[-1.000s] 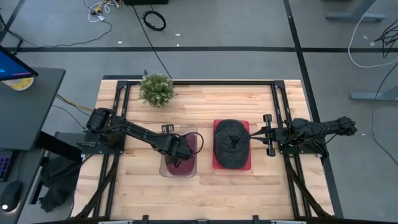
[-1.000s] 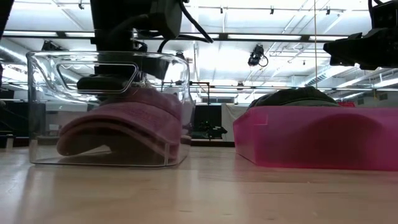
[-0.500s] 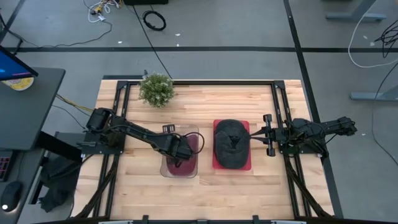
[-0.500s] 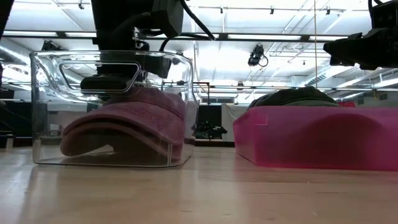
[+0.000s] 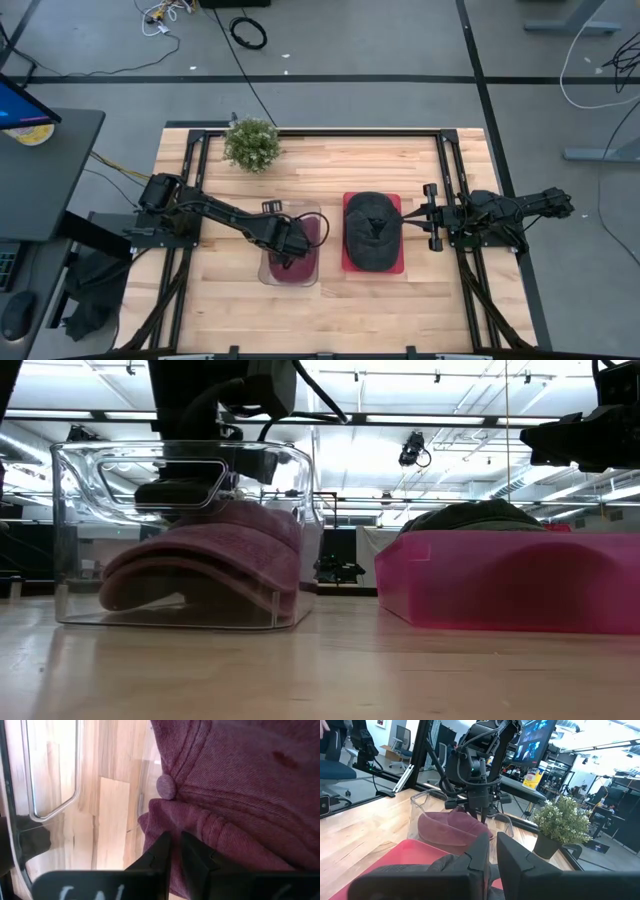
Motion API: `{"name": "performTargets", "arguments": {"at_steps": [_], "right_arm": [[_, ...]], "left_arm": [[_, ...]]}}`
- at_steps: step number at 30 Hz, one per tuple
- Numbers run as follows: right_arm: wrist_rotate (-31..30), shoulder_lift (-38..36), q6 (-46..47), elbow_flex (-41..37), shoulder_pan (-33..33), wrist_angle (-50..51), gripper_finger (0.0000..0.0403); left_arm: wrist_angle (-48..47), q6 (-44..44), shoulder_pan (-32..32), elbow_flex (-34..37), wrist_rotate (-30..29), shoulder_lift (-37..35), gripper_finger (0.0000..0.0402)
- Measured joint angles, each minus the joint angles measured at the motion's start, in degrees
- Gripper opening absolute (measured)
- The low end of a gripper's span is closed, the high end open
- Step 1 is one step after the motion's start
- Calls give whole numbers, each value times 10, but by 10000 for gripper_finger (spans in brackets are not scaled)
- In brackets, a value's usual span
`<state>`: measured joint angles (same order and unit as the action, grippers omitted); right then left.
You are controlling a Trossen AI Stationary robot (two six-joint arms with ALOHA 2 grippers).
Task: Pick & Place hat
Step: Put the red cap into the transparent bin
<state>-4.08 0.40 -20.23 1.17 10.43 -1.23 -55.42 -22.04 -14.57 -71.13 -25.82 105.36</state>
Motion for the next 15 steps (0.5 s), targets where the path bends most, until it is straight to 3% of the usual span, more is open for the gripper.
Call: {"name": "performTargets", "arguments": {"at_steps": [10,15], "right_arm": [[0,0,0,0,0,0,39],[0,0,0,0,0,0,39]], "left_arm": [[13,12,0,0,-29,0,44],[1,60,0,-17,-37,1,44]]}}
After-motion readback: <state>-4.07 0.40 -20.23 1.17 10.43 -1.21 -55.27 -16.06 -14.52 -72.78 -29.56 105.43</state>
